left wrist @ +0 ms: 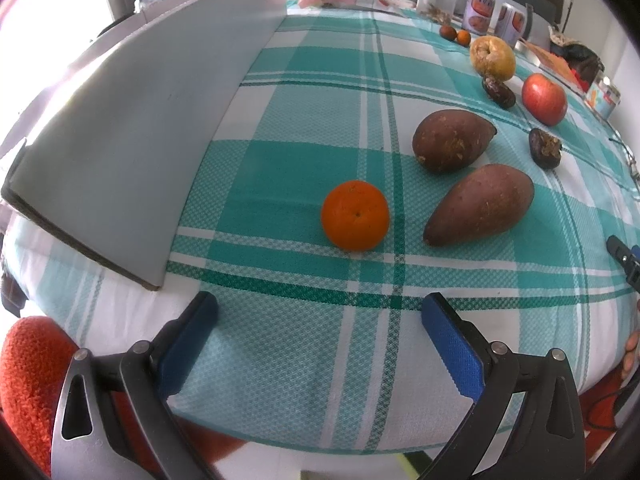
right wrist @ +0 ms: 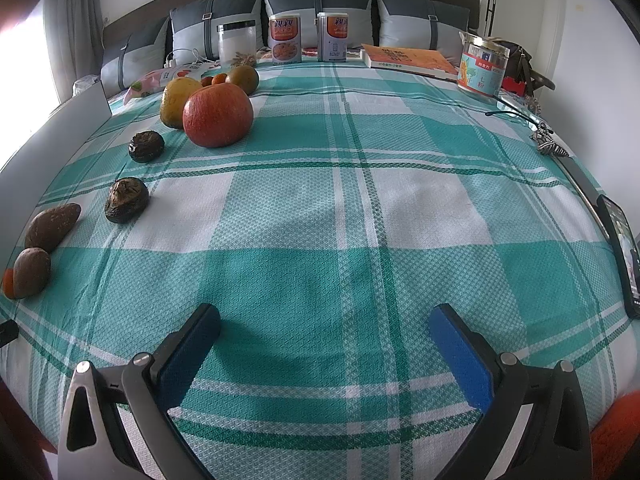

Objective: Organize fruits
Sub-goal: 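Move the left tool toward the mandarin orange and close on it, then lift the orange with the left tool while the right tool grasps a sweet potato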

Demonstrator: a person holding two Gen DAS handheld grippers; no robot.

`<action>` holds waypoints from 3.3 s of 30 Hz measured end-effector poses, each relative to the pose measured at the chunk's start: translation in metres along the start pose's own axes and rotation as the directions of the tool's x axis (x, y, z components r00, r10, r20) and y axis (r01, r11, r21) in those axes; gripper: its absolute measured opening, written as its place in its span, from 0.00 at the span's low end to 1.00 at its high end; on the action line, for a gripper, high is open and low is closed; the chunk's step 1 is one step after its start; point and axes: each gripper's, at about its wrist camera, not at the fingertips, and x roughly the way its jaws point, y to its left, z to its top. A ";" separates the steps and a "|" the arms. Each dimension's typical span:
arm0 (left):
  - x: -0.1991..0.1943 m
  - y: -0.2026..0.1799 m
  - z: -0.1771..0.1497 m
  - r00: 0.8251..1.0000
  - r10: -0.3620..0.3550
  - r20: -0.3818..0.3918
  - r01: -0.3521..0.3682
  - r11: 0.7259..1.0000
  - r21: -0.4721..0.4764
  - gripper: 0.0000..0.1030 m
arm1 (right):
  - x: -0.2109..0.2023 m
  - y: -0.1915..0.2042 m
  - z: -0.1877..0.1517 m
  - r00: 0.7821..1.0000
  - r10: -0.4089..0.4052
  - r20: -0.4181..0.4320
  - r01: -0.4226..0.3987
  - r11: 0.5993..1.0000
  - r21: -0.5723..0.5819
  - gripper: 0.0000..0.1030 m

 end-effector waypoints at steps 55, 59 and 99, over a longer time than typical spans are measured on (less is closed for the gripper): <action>-0.004 0.016 0.025 0.986 -0.163 0.025 0.161 0.984 0.077 0.58 | 0.000 0.000 -0.001 1.000 -0.002 -0.007 0.002 1.000 0.001 1.00; -0.001 0.013 0.026 0.983 -0.174 0.049 0.168 0.980 0.110 0.59 | 0.000 0.000 -0.001 1.000 -0.001 -0.007 0.001 1.000 0.000 1.00; -0.009 0.036 0.018 0.953 -0.295 0.065 0.292 0.955 0.056 0.29 | -0.006 0.266 0.032 0.805 0.172 -0.568 -0.582 0.416 -0.699 0.39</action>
